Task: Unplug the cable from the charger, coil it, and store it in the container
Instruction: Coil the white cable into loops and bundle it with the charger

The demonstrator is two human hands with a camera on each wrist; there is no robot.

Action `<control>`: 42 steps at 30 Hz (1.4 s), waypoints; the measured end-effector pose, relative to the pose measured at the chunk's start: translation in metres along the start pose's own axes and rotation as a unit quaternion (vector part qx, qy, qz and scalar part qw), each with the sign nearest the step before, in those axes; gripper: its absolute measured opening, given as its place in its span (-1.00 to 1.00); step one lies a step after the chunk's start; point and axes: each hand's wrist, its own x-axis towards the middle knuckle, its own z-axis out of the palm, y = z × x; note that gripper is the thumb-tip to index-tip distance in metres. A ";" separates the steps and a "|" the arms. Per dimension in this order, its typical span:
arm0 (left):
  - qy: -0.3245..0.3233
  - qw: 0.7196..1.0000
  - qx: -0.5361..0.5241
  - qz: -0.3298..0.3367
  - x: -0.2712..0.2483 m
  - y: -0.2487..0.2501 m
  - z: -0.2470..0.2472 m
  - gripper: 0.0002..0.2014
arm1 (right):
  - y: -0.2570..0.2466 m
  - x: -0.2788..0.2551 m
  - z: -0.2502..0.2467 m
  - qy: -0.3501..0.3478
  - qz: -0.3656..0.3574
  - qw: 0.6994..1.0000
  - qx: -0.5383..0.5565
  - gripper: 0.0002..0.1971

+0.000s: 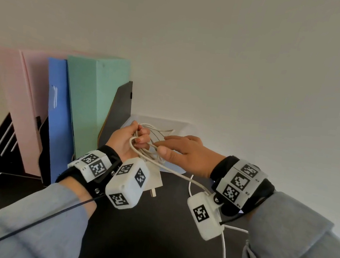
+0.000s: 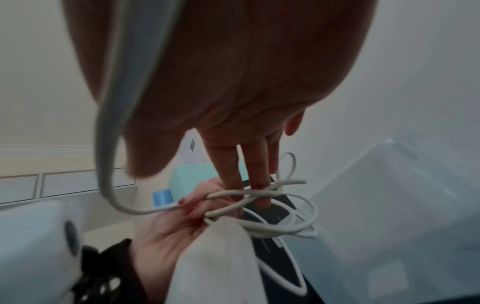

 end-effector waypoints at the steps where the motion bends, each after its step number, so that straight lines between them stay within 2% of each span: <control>1: 0.000 1.000 0.003 0.002 0.000 -0.001 0.001 -0.59 | -0.001 0.002 0.001 -0.003 0.000 1.000 0.006 -0.37; 3: 0.008 1.000 0.009 0.011 0.000 -0.003 0.007 -0.59 | -0.005 0.003 0.001 -0.010 0.004 1.000 0.009 -0.20; 5: 0.026 0.999 0.002 0.026 0.000 -0.003 0.011 -0.59 | -0.008 0.001 0.002 -0.007 -0.001 0.996 0.085 0.01; 6: 0.037 0.999 0.006 0.035 0.002 -0.004 0.011 -0.61 | -0.010 -0.002 0.001 -0.001 -0.003 0.991 0.132 0.04; 11: 0.098 0.990 0.006 0.098 0.009 -0.005 0.006 -0.72 | -0.018 -0.008 -0.008 0.001 0.022 0.978 0.206 -0.29; 14: 0.089 0.990 0.028 0.107 0.007 -0.006 0.005 -0.70 | -0.017 -0.009 -0.013 -0.001 0.033 0.971 0.238 -0.63; 18: 0.074 0.982 0.122 0.121 0.005 -0.013 0.008 -0.68 | -0.016 -0.009 -0.021 0.075 0.006 0.975 0.211 -0.85; 20: 0.092 0.976 0.143 0.139 0.005 -0.014 0.014 -0.68 | -0.015 -0.007 -0.019 0.074 0.012 0.981 0.178 -0.76; 23: 0.108 0.973 0.129 0.161 0.006 -0.013 0.022 -0.67 | -0.013 -0.003 -0.001 -0.034 0.049 0.992 0.107 -0.57; 25: 0.098 0.973 0.131 0.164 0.007 -0.014 0.025 -0.65 | -0.011 0.000 0.012 -0.060 0.053 0.987 0.141 -0.60; 28: 0.090 0.958 0.202 0.181 0.004 -0.021 0.030 -0.66 | -0.010 0.008 0.018 -0.034 0.074 0.969 0.232 -0.72; 31: 0.089 0.943 0.254 0.195 -0.001 -0.028 0.032 -0.72 | -0.010 0.014 0.018 -0.004 0.084 0.958 0.276 -0.81; 38: 0.078 0.963 0.200 0.161 -0.001 -0.032 0.034 -0.79 | -0.009 0.012 0.015 -0.015 0.071 0.955 0.288 -0.92; 40: 0.076 0.939 0.286 0.176 -0.001 -0.032 0.029 -0.77 | -0.007 0.008 0.009 -0.012 0.063 0.963 0.262 -0.86; 42: 0.069 0.896 0.394 0.194 -0.002 -0.031 0.024 -0.71 | -0.004 0.003 -0.003 0.005 0.039 0.984 0.174 -0.77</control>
